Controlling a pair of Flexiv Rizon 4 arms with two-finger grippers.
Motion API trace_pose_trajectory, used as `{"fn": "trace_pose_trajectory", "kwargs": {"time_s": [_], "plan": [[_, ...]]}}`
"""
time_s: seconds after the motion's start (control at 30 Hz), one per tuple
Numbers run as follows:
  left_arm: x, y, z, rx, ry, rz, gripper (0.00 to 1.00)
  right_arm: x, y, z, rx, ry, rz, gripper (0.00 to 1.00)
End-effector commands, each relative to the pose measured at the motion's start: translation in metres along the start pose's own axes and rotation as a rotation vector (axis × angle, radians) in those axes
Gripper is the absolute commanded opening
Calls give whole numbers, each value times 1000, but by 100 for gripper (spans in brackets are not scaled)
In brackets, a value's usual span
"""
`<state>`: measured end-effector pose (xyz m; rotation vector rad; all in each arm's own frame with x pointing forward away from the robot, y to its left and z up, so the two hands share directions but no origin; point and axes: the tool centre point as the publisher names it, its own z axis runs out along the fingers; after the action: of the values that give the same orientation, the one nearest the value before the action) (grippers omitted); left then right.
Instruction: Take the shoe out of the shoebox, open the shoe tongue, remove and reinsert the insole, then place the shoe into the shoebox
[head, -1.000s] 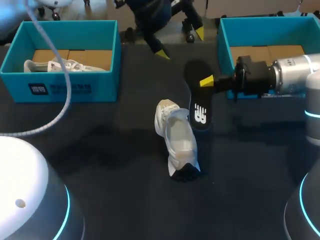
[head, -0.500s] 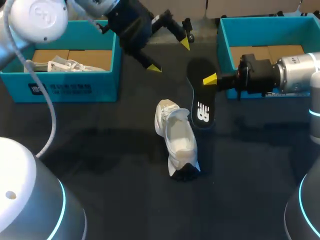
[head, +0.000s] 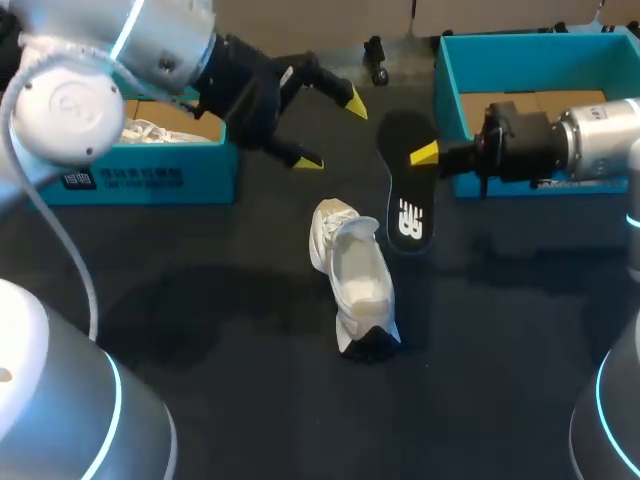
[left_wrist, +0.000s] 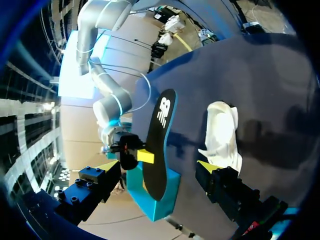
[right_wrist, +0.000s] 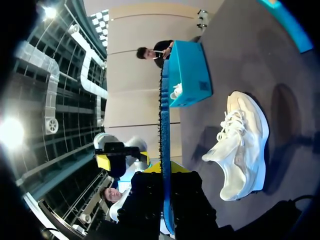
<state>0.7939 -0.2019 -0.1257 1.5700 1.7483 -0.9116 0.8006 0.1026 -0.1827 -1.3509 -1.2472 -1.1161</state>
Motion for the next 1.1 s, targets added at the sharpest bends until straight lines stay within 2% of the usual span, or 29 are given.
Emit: {"fn": "trace_pose_trajectory", "kwargs": {"time_s": [0.03,0.4,0.6,0.87,1.1], "plan": [[8,-3,5,2,-307,8,100,5,-6,-1,-10,-6,0,0],[8,-2,11,7,-451,39,100,9,-10,5,-14,19,-6,0],[11,2,15,-40,-530,62,100,14,-13,12,-11,29,-16,0],[16,6,21,-63,-589,86,100,22,-20,18,-8,50,-38,0],[12,7,24,-75,-628,83,100,28,-24,21,-4,48,-40,0]]}}
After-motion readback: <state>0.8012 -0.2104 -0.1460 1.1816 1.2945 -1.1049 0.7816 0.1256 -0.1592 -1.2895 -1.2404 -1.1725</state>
